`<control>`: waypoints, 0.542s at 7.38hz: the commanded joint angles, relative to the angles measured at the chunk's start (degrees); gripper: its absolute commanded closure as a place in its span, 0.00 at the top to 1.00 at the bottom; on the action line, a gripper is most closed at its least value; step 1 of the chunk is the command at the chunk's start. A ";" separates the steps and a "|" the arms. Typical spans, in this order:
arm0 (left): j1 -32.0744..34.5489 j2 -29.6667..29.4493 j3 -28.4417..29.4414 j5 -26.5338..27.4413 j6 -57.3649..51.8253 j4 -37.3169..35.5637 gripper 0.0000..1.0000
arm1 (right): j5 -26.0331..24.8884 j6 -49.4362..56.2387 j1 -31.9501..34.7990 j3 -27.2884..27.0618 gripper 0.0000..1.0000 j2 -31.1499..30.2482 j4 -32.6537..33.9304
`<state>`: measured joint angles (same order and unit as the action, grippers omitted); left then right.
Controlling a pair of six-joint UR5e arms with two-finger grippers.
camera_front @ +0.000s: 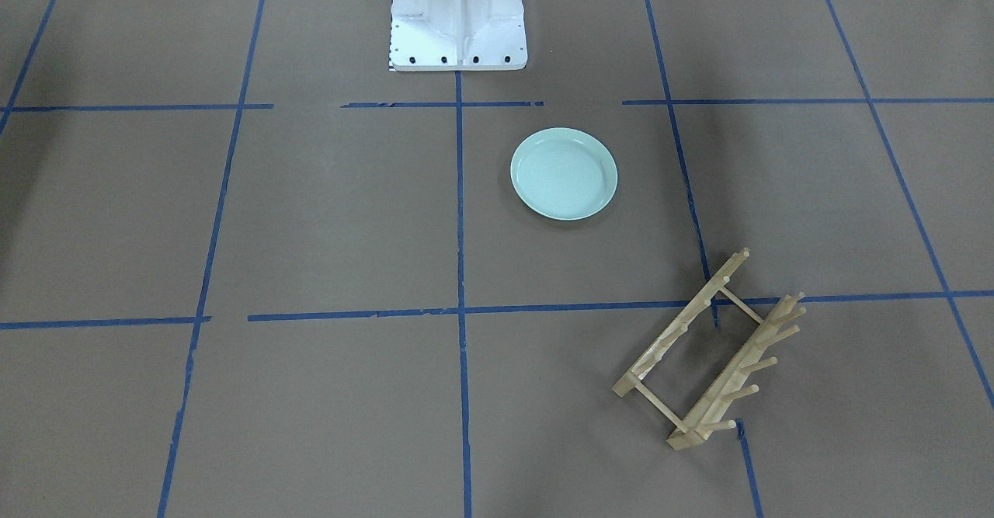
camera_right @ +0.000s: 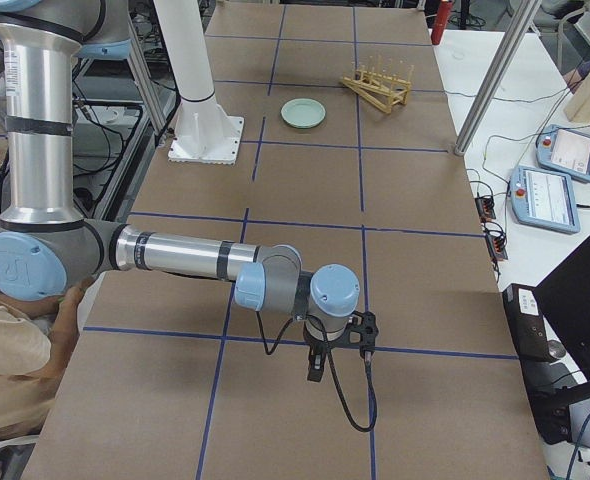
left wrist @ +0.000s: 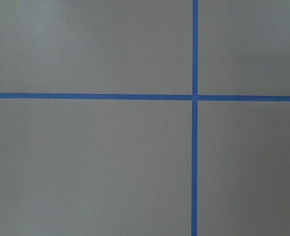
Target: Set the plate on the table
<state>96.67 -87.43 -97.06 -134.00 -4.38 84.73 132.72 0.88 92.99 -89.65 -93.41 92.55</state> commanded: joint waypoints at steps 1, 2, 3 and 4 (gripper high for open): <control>-0.25 -0.46 1.94 -0.04 -0.28 -0.01 1.00 | 0.00 0.00 0.00 0.00 1.00 -0.01 0.00; -0.25 -0.81 1.87 -0.04 -0.37 0.08 1.00 | 0.00 0.00 0.00 0.00 1.00 -0.01 0.00; -0.51 -0.90 1.70 -1.60 -0.45 0.08 1.00 | 0.00 0.00 0.00 0.00 1.00 -0.01 0.00; -0.60 -0.81 1.52 -3.97 -0.37 -0.09 1.00 | 0.00 0.00 0.00 0.00 1.00 -0.01 0.00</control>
<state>96.22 -88.22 -95.42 -135.68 -4.76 84.75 132.71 0.88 92.99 -89.65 -93.43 92.55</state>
